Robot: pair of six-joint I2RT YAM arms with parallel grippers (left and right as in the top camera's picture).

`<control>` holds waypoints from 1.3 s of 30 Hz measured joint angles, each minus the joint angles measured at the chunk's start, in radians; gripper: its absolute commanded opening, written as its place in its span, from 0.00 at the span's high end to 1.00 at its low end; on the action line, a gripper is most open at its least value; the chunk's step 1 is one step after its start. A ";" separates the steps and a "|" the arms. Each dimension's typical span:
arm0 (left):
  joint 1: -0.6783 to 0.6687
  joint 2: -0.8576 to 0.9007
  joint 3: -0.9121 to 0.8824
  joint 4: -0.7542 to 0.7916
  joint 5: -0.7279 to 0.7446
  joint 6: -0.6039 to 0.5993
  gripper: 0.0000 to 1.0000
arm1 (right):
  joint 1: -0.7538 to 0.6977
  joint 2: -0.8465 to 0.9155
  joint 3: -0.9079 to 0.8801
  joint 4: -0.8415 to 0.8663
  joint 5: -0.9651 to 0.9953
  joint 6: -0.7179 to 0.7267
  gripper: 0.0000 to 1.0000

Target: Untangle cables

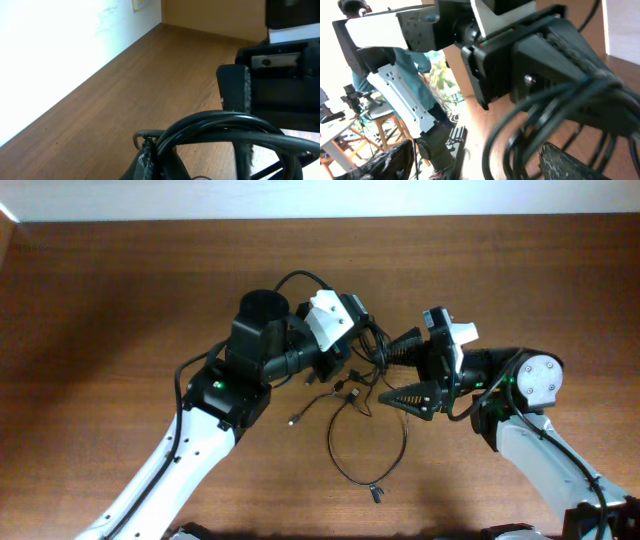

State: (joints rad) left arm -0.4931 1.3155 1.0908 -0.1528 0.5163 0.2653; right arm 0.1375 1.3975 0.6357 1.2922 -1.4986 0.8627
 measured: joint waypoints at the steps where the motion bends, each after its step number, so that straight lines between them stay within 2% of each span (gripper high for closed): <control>1: -0.009 0.010 0.000 0.000 0.000 0.000 0.96 | 0.001 0.000 0.000 0.000 -0.002 -0.004 0.50; 3: -0.026 0.025 0.000 0.004 0.001 0.000 0.96 | 0.001 0.000 0.000 -0.002 -0.006 -0.007 0.77; 6: -0.042 0.029 0.000 0.009 0.019 0.000 0.91 | 0.001 0.001 0.000 -0.004 -0.003 -0.005 0.94; 7: -0.043 0.029 0.000 0.009 0.021 0.000 0.82 | 0.001 0.001 0.000 -0.004 0.000 -0.005 0.96; 8: -0.043 0.029 0.000 0.009 0.019 -0.001 0.57 | 0.001 0.001 0.000 -0.003 0.003 -0.007 0.96; 9: -0.045 0.029 0.000 0.007 0.010 -0.005 0.38 | 0.001 0.001 0.000 -0.004 0.004 -0.007 0.96; 10: -0.044 0.029 0.000 0.002 -0.006 -0.002 0.24 | 0.001 0.001 0.000 -0.003 0.002 -0.007 0.96; 11: -0.042 0.031 0.000 -0.011 -0.027 -0.004 0.14 | 0.001 0.001 0.000 -0.003 -0.001 -0.007 0.96; 12: -0.040 0.032 0.000 -0.018 -0.040 -0.006 0.12 | 0.001 0.001 0.000 -0.003 -0.004 -0.006 0.96; 13: -0.038 0.033 0.000 -0.022 -0.050 -0.007 0.02 | -0.005 0.001 0.000 -0.003 -0.008 -0.007 0.96; 14: -0.037 0.033 0.000 -0.030 -0.057 -0.008 0.01 | -0.016 0.001 0.000 -0.003 -0.014 -0.006 0.96; 21: -0.002 0.033 0.000 -0.084 -0.049 -0.007 0.00 | -0.054 0.001 0.000 -0.003 -0.045 -0.005 0.96; 28: 0.011 0.033 0.000 -0.039 0.167 0.050 0.00 | -0.054 0.000 0.000 -0.001 -0.050 -0.005 0.96; 29: 0.012 0.033 0.000 -0.024 0.174 0.050 0.05 | -0.054 0.000 0.000 0.000 -0.054 -0.005 0.96; 31: 0.010 0.034 0.000 -0.008 0.187 0.053 0.57 | -0.048 0.000 0.000 0.000 -0.058 -0.005 0.96; 32: 0.005 0.034 0.000 -0.007 0.195 0.055 0.66 | -0.041 0.000 0.000 0.000 -0.059 -0.006 0.96; 33: 0.002 0.034 0.000 -0.006 0.201 0.056 0.53 | -0.037 0.000 0.000 0.001 -0.059 -0.005 0.96; 34: 0.000 0.034 0.000 -0.006 0.207 0.061 0.57 | -0.037 0.000 0.000 0.001 -0.059 -0.006 0.96; 35: 0.001 0.034 0.000 -0.004 0.211 0.060 0.83 | -0.036 0.000 0.000 0.002 -0.059 -0.006 0.96; 37: 0.001 0.034 0.000 -0.004 0.214 0.059 0.86 | -0.036 0.000 0.000 0.003 -0.059 -0.006 0.96; 38: 0.001 0.035 0.000 -0.002 0.214 0.061 0.81 | -0.036 0.000 0.000 0.003 -0.059 -0.006 0.96; 39: 0.001 0.035 0.000 -0.001 0.214 0.061 0.81 | -0.036 0.000 0.000 0.003 -0.059 -0.006 0.96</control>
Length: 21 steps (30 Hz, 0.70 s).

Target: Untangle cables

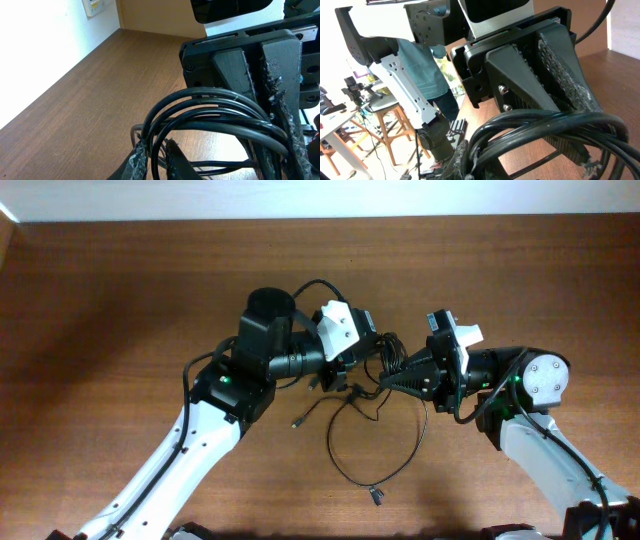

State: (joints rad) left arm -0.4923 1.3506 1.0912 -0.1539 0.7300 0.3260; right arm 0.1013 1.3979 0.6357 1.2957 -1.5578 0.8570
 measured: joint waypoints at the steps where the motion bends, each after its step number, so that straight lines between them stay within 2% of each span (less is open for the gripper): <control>1: 0.000 0.000 0.000 0.000 0.000 0.000 0.81 | 0.000 0.000 0.000 0.000 0.000 0.000 0.96; 2: 0.000 0.000 0.000 0.001 0.000 0.000 0.81 | 0.000 0.000 0.000 0.000 0.000 0.000 0.96; 3: 0.000 0.000 0.000 0.001 0.000 0.000 0.66 | 0.001 0.000 0.000 0.000 0.000 0.000 0.96; 4: 0.000 0.000 0.000 0.001 0.000 0.000 0.58 | 0.005 0.000 0.000 0.000 0.000 0.000 0.96; 6: 0.000 0.000 0.000 0.001 0.000 -0.004 0.58 | 0.016 0.000 0.000 0.001 0.000 0.000 0.96; 8: 0.000 0.000 0.000 0.001 0.000 0.000 0.98 | 0.018 0.000 0.000 0.001 0.000 0.000 0.96; 13: 0.000 0.001 0.000 0.001 -0.001 0.000 1.00 | 0.018 0.000 0.000 0.003 -0.001 0.000 0.95; 16: 0.000 0.002 0.000 0.006 -0.002 0.000 1.00 | 0.018 0.000 0.000 0.004 0.000 0.000 0.70; 17: 0.000 0.002 0.000 0.013 -0.015 0.000 1.00 | 0.018 0.000 0.000 0.007 0.000 -0.001 0.51; 19: -0.001 0.002 0.000 0.022 -0.064 -0.019 1.00 | 0.018 0.000 0.000 0.007 0.000 -0.004 0.30; 20: -0.001 0.002 0.000 0.026 -0.140 -0.055 1.00 | 0.018 0.000 0.000 0.005 0.000 0.001 0.10; 21: -0.001 0.002 0.000 0.026 -0.195 -0.082 1.00 | 0.018 0.000 0.000 0.006 0.004 -0.001 0.03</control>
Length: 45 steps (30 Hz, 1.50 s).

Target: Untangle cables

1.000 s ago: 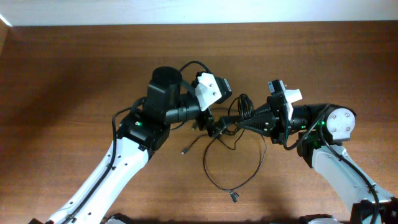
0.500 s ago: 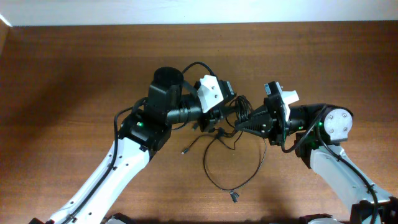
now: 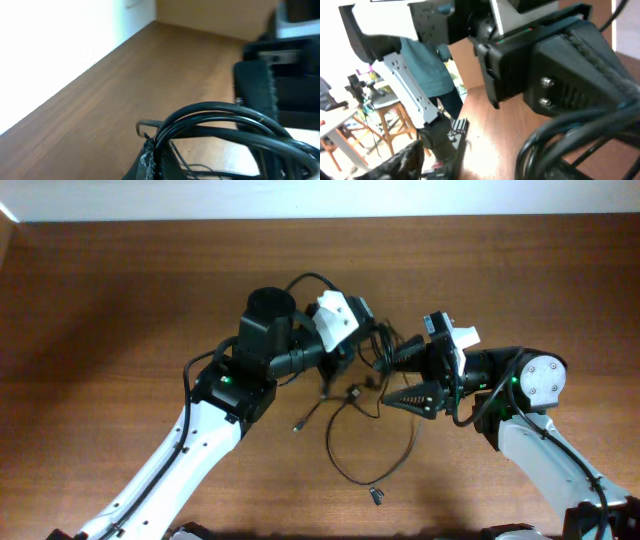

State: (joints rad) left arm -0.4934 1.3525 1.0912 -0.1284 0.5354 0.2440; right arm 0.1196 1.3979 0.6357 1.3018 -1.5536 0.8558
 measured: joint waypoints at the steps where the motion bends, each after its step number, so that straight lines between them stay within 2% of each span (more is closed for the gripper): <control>1: -0.003 0.000 0.000 0.000 -0.049 -0.023 1.00 | 0.000 0.000 0.000 -0.002 0.001 -0.002 0.01; 5: -0.005 0.000 0.000 -0.003 -0.277 -0.107 1.00 | -0.014 0.000 0.000 -0.006 0.011 0.000 0.01; 7: -0.005 -0.003 0.000 -0.023 -0.367 -0.119 1.00 | -0.057 -0.001 0.001 -0.071 0.019 0.007 0.01; 14: -0.003 -0.032 0.000 -0.043 -0.443 -0.130 1.00 | -0.113 0.000 0.000 -0.125 0.100 0.003 0.01; 19: -0.034 -0.032 0.000 -0.039 -0.472 -0.142 1.00 | -0.113 0.000 0.000 -0.145 0.169 -0.118 0.01; 25: -0.142 -0.035 0.000 -0.016 -0.727 -0.336 1.00 | -0.113 -0.002 0.002 -0.459 0.419 -0.198 0.01; 29: -0.146 -0.035 0.000 -0.013 -0.792 -0.369 1.00 | -0.113 -0.002 0.002 -0.635 0.576 -0.178 0.01; 31: -0.146 -0.035 0.000 -0.013 -0.828 -0.373 1.00 | -0.113 -0.002 0.002 -0.661 0.630 -0.180 0.02; 35: -0.146 -0.035 0.000 -0.040 -0.855 -0.360 1.00 | -0.113 -0.015 0.002 -0.694 0.640 -0.339 0.01; 41: -0.146 -0.035 0.000 -0.045 -0.861 -0.342 1.00 | -0.096 -0.133 0.002 -0.858 0.650 -0.670 0.01; 43: -0.146 -0.035 0.000 -0.047 -0.846 -0.341 1.00 | -0.058 -0.146 0.002 -0.872 0.651 -0.755 0.10; 45: -0.146 -0.035 0.000 -0.047 -0.829 -0.341 1.00 | -0.028 -0.147 0.002 -0.874 0.652 -0.797 0.10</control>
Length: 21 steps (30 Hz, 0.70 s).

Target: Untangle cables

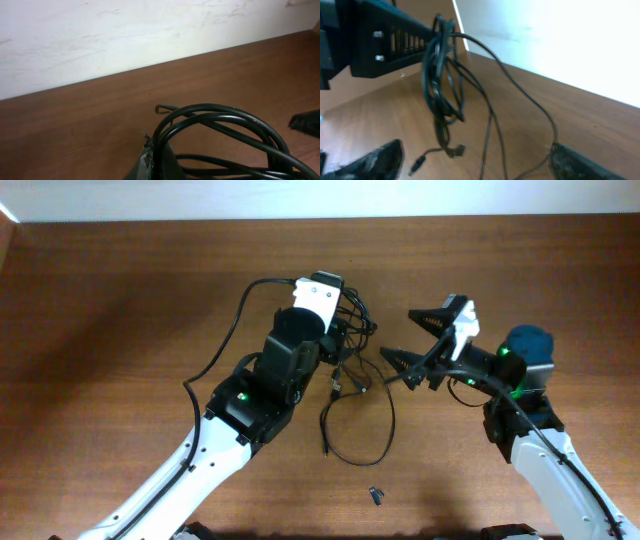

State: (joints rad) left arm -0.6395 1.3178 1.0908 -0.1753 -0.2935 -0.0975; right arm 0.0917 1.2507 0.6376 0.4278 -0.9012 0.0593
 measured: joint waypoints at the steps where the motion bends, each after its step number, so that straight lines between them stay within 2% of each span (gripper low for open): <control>1: 0.000 0.001 0.000 0.000 0.010 0.000 1.00 | 0.018 0.000 0.000 -0.004 0.012 -0.032 0.11; 5: 0.000 0.003 0.000 0.000 0.087 0.000 1.00 | 0.039 0.000 0.000 -0.010 0.069 -0.063 0.29; 10: -0.016 0.056 0.000 0.000 0.115 0.000 1.00 | 0.041 0.000 0.000 -0.005 0.093 -0.067 0.38; 11: -0.021 0.064 0.000 0.001 0.117 0.000 1.00 | 0.041 0.000 0.000 -0.005 0.093 -0.068 0.48; 13: -0.026 0.068 0.000 0.009 0.122 0.000 1.00 | 0.041 0.000 0.000 -0.005 0.093 -0.064 0.60; 14: -0.026 0.068 0.000 0.015 0.123 0.000 1.00 | 0.041 0.000 0.000 -0.005 0.093 -0.072 0.78; 15: -0.026 0.068 0.000 0.021 0.123 0.000 1.00 | 0.041 0.000 0.000 -0.006 0.093 -0.069 0.89; 16: -0.026 0.068 0.000 0.022 0.122 0.000 1.00 | 0.041 0.000 0.000 -0.005 0.094 -0.071 0.95; 21: -0.026 0.068 0.000 0.043 0.105 0.000 1.00 | 0.041 0.000 0.000 -0.006 0.097 -0.071 0.96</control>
State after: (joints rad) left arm -0.6659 1.3861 1.0908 -0.1322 -0.1890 -0.0975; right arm 0.1329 1.2507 0.6376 0.4221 -0.8047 -0.0120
